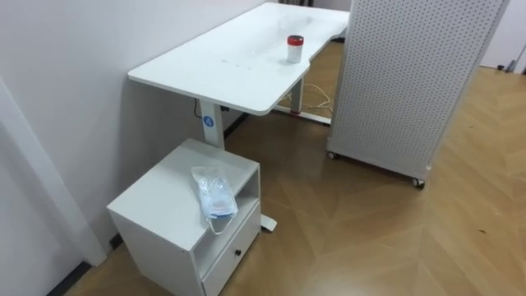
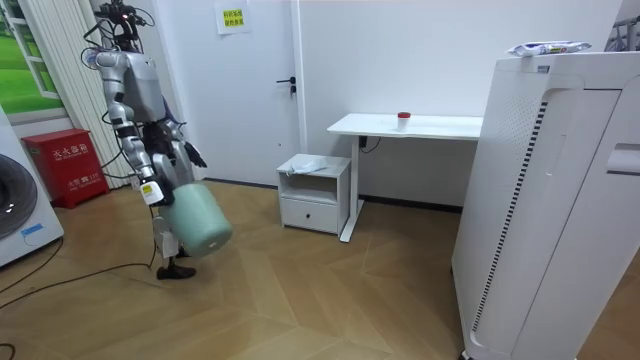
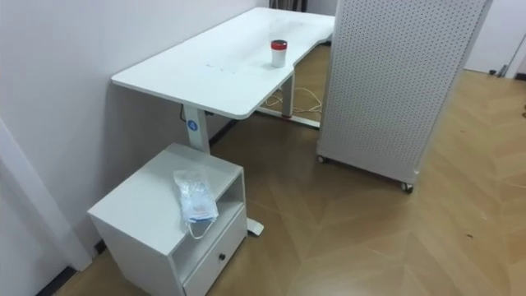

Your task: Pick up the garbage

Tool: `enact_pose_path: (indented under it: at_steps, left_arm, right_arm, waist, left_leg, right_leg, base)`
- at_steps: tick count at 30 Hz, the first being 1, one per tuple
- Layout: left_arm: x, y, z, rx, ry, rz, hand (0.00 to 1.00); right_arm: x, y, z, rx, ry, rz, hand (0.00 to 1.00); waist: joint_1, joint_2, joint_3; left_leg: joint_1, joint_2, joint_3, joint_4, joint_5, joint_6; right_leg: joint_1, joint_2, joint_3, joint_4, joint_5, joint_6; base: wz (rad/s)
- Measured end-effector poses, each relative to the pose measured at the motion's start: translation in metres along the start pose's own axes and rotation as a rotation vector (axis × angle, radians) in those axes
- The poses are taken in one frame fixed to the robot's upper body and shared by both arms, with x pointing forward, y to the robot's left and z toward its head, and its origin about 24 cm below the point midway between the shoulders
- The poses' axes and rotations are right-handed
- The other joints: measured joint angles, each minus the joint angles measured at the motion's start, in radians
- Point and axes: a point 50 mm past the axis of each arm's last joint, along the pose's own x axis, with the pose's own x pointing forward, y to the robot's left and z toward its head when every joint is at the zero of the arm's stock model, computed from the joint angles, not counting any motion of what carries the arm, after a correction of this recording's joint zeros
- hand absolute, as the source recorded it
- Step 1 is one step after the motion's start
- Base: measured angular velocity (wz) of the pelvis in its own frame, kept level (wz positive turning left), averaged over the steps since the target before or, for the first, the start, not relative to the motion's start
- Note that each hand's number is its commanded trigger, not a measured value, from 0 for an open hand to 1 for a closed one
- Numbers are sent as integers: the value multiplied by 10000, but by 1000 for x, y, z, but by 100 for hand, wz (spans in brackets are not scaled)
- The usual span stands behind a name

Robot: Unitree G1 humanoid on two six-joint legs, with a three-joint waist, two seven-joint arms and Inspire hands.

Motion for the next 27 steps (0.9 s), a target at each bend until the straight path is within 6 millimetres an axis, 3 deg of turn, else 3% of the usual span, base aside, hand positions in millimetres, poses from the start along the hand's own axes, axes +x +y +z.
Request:
enact_pose_path:
  at_steps: [6, 13, 16, 19, 21, 22, 24, 25, 27]
  left_arm:
    - [-1, 1, -11, -444, 415, 43, 0]
    - [-1, 2, -13, -789, 335, 109, 0]
    - [0, 3, -9, -711, 193, 95, 0]
    - [-1, 1, -9, -752, 116, 42, 0]
    - [-1, 3, -10, -571, 73, 73, 0]
    - [-2, 1, -12, -378, 77, 12, 0]
    - [-2, 0, -13, -458, 81, -12, 0]
    - [-3, -1, -16, -482, 158, 34, 0]
    - [-4, 0, -22, -675, 359, 114, 0]
  right_arm:
    - [1, -4, 13, 512, -491, -273, 100]
    - [1, -1, 30, 582, -1196, -77, 100]
    - [1, 4, 42, 464, -1668, 97, 100]
    - [0, 4, 44, 557, -1840, 93, 100]
    - [0, 5, 44, 746, -1833, 80, 100]
    - [0, 5, 43, 838, -1816, 11, 100]
    - [0, 3, 44, 1056, -1799, -126, 100]
    - [0, 3, 44, 1029, -1806, -154, 100]
    - [0, 7, 45, 788, -1857, -22, 100]
  waist:
    - [11, -94, 41]
    - [36, -201, 90]
    - [43, -220, 19]
    - [-12, -276, 44]
    - [-23, -312, 67]
    - [-20, -370, 49]
    - [94, -403, 70]
    - [369, -376, 78]
    - [654, -303, 84]
  left_leg:
    - [31, 53, 50, 364, -151, -74]
    - [-625, 525, 139, 2485, -1213, -388]
    - [-927, 693, 104, 3037, -1377, -536]
    - [-1088, 713, 141, 3416, -1289, -677]
    - [-1793, 673, 167, 4552, -1146, -867]
    - [-2323, 517, 144, 4621, -1174, -887]
    - [-3310, 302, 273, 4091, -1014, -992]
    - [-3744, 308, 439, 3249, -554, -1085]
    - [-4116, 367, 358, 1788, 200, -1065]
  right_leg:
    - [-84, -12, 36, 636, -358, -127]
    - [-705, 92, -47, 2459, -1452, -520]
    - [-968, 215, -17, 2891, -1677, -705]
    - [-985, 211, -56, 3074, -1828, -846]
    - [-850, 264, 162, 3157, -2011, -990]
    - [-789, 277, 434, 3153, -2074, -1058]
    - [-700, 216, 686, 3125, -2164, -1043]
    - [-637, 200, 845, 3099, -2233, -1006]
    - [-442, 223, 877, 3131, -2453, -995]
  base:
    - [-2]
    - [-3]
    - [0]
    - [11]
    - [22]
    - [24]
    - [4]
    - [-32]
    - [-39]
